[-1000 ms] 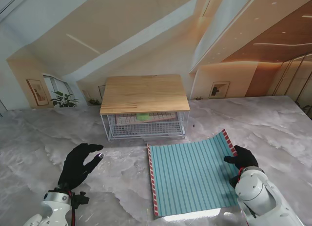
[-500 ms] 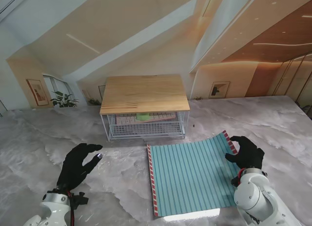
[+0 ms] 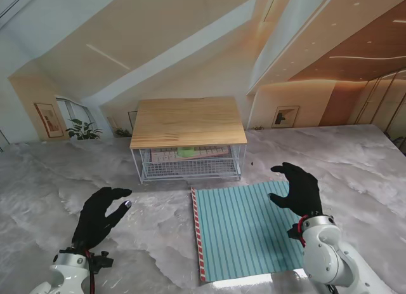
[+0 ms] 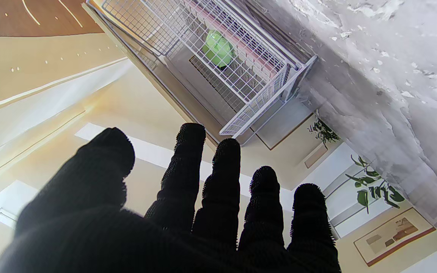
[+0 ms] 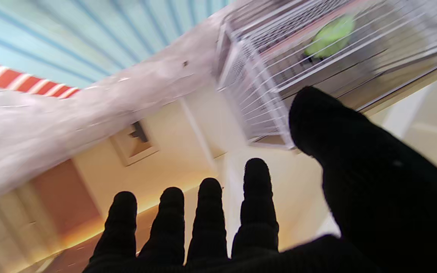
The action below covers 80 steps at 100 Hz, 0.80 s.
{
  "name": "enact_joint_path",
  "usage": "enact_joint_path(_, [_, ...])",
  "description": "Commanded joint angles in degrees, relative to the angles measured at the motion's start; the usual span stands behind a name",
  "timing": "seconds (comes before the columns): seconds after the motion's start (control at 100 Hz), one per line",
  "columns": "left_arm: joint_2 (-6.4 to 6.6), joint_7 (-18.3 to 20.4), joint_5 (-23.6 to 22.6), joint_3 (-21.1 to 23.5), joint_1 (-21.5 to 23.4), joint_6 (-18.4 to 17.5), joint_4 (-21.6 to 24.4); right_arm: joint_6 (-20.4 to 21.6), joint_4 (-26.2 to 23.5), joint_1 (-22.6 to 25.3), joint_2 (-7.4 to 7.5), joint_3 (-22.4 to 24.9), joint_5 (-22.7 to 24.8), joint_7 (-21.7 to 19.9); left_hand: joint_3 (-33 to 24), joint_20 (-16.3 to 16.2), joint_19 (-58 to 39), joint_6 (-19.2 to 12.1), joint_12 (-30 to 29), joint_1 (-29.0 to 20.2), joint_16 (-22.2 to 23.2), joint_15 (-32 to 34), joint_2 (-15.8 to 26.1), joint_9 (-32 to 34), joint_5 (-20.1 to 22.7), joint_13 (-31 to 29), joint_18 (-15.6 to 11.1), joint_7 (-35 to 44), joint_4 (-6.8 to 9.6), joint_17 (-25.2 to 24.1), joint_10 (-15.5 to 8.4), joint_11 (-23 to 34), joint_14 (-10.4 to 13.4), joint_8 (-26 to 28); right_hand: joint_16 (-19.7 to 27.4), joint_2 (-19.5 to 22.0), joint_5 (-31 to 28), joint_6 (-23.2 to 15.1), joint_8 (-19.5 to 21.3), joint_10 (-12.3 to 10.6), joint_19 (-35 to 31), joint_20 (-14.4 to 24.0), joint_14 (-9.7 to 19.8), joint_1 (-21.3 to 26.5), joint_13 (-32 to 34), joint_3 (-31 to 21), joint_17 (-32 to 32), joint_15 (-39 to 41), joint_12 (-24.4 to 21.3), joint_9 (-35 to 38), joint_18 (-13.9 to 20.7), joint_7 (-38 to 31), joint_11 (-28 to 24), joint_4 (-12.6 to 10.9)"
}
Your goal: Unroll the mouse pad and set up the keyboard and mouse from the tabletop organizer
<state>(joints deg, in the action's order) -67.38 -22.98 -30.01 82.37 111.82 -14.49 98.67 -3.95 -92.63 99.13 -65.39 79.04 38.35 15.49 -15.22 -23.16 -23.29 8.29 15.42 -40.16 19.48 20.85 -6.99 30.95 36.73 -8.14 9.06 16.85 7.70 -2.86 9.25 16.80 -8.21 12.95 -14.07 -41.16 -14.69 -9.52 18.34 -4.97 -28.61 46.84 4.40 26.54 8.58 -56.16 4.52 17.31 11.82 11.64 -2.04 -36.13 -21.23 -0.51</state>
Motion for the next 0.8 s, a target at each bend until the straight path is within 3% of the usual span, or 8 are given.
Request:
enact_joint_path(0.0, [-0.37, 0.7, 0.2, -0.1, 0.5, -0.3, 0.1, 1.1, -1.1, -0.5, 0.07, -1.9, 1.1, -1.4, 1.1, -0.2, 1.2, -0.2, -0.7, -0.2, 0.2, -0.7, 0.3, -0.8, -0.1, 1.9, -1.2, -1.1, 1.16, -0.4, -0.5, -0.5, 1.4, -0.5, 0.1, -1.5, 3.2, -0.2, -1.3, -1.6, -4.7, -4.8, 2.7, -1.6, -0.1, 0.4, 0.3, 1.4, 0.9, -0.4, 2.7, 0.1, -0.9, 1.2])
enact_joint_path(0.17, [-0.41, 0.5, 0.3, -0.1, 0.8, -0.4, 0.1, 4.9, -0.8, -3.0, 0.49, -6.5, 2.2, -2.1, 1.1, -0.3, 1.2, -0.2, -0.6, -0.2, 0.2, -0.7, 0.3, -0.8, -0.1, 1.9, -1.2, -1.1, 1.15, -0.4, -0.5, -0.5, 1.5, -0.5, -1.1, -1.8, 3.9, 2.2, -2.3, -1.6, -8.3, -9.6, 2.9, -1.0, 0.2, 0.1, -0.8, 3.9, 1.6, -0.4, 4.1, -0.2, -2.6, 1.6])
enact_joint_path(0.19, [-0.4, 0.6, 0.3, 0.0, 0.8, -0.4, 0.1, 5.3, -0.7, -3.4, 0.51, -7.1, 2.3, -2.0, 1.1, -0.3, 1.2, -0.2, -0.7, -0.2, 0.2, -0.7, 0.3, -0.9, -0.1, 1.9, -1.2, -1.2, 1.15, -0.4, -0.6, -0.5, 1.5, -0.5, -1.4, -1.9, 3.9, 2.5, -2.9, -1.6, -10.3, -12.7, 2.9, -1.1, 0.1, 0.0, -0.5, 4.4, 1.7, -0.4, 4.2, -0.6, -3.0, 1.7])
enact_joint_path(0.22, [-0.38, 0.6, 0.3, 0.0, 0.9, -0.5, 0.1, 5.9, -0.5, -3.9, 0.52, -8.0, 2.5, -1.9, 1.1, -0.3, 1.2, -0.2, -0.6, -0.2, 0.2, -0.7, 0.3, -0.8, -0.1, 1.8, -1.2, -1.2, 1.14, -0.4, -0.5, -0.5, 1.5, -0.5, -2.0, -2.0, 3.8, 3.1, -3.2, -1.5, -11.3, -14.3, 3.0, -1.0, 0.0, -0.1, -0.6, 5.5, 2.5, -0.4, 4.3, -0.9, -4.7, 1.8])
enact_joint_path(0.41, [-0.34, 0.5, -0.2, 0.5, 1.1, -0.8, 0.4, 8.1, 2.1, -8.5, 0.47, -14.3, 3.6, -0.8, 1.2, -0.3, 1.3, -0.2, -0.7, -0.3, 0.2, -0.7, 0.3, -1.1, -0.3, 1.9, -1.3, -1.3, 1.14, -0.4, -0.3, -0.6, 1.5, -0.5, -3.1, -2.0, 4.6, 5.8, -3.9, -1.0, -10.6, -19.1, 3.0, -0.4, -0.2, -1.0, -0.7, 7.7, 2.9, -0.6, 5.0, -1.5, -6.1, 1.9])
enact_joint_path(0.79, [-0.12, 1.8, 0.1, 0.3, 1.0, -0.6, 0.7, 6.3, 11.2, -21.3, -0.74, -28.0, 3.5, 0.4, 1.2, -0.2, 1.7, -0.3, -0.8, -0.3, 0.1, -1.1, 0.2, -2.0, -0.8, 2.0, -1.5, -1.4, 1.28, -0.4, -0.1, -0.6, 1.8, -0.6, -1.9, -2.6, 3.4, 8.4, -7.0, -0.7, -5.4, -28.8, 3.2, -0.2, 0.0, -2.5, -0.9, 5.3, 2.9, -0.5, 5.7, -1.9, -6.0, 2.2])
